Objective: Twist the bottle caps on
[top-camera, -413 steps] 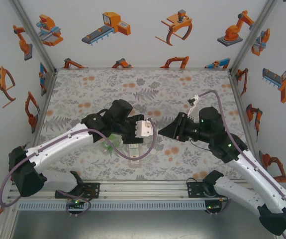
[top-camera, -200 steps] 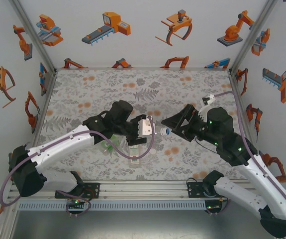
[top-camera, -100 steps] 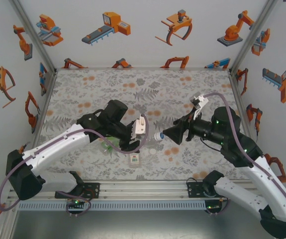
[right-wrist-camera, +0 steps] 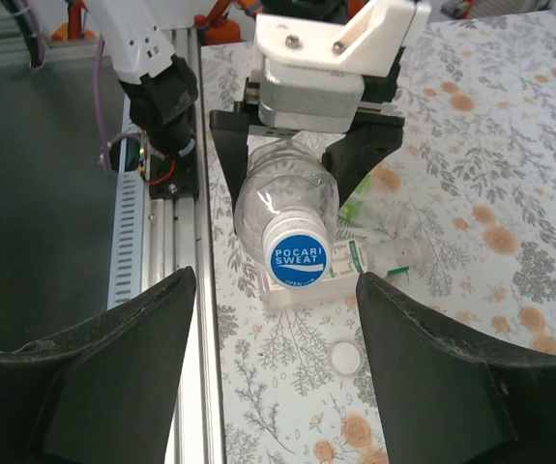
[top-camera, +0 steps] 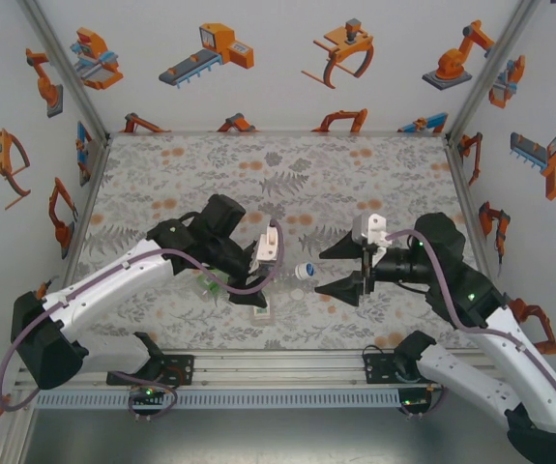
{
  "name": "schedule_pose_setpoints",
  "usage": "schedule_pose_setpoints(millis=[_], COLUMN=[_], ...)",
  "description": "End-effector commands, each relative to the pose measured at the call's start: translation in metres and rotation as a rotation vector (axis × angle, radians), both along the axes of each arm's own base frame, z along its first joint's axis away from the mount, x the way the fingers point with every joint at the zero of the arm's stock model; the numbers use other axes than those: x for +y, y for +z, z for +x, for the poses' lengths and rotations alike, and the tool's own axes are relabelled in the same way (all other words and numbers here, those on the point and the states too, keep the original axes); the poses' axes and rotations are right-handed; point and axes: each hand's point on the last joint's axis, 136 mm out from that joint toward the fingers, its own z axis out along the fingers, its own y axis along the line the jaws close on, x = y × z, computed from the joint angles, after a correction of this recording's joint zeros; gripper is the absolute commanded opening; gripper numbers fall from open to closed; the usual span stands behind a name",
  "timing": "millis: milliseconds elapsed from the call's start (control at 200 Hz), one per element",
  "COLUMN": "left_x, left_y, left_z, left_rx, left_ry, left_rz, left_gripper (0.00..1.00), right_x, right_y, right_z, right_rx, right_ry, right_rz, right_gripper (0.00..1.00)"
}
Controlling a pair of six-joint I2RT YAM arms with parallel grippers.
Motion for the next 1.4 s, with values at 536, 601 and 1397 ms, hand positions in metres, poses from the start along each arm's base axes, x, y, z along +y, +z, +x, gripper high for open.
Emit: schedule_pose_setpoints(millis=[536, 601, 1397], left_x=[-0.009, -0.01, -0.026], left_y=[0.01, 0.01, 0.003], left_z=[-0.009, -0.009, 0.03], left_rx=[0.026, 0.027, -0.142], left_ry=[-0.09, -0.094, 0.062], left_rz=[-0.034, -0.033, -0.005], left_gripper=[0.0, 0.0, 0.0], right_x=[0.012, 0.013, 0.0], right_y=[-0.01, -0.012, -0.037], right_z=[0.001, 0.0, 0.079], right_rx=[-0.05, -0.044, 0.66], right_ry=[0.069, 0.074, -0.49], right_rz=[0.023, 0.02, 0.065], right_gripper=[0.56, 0.55, 0.0])
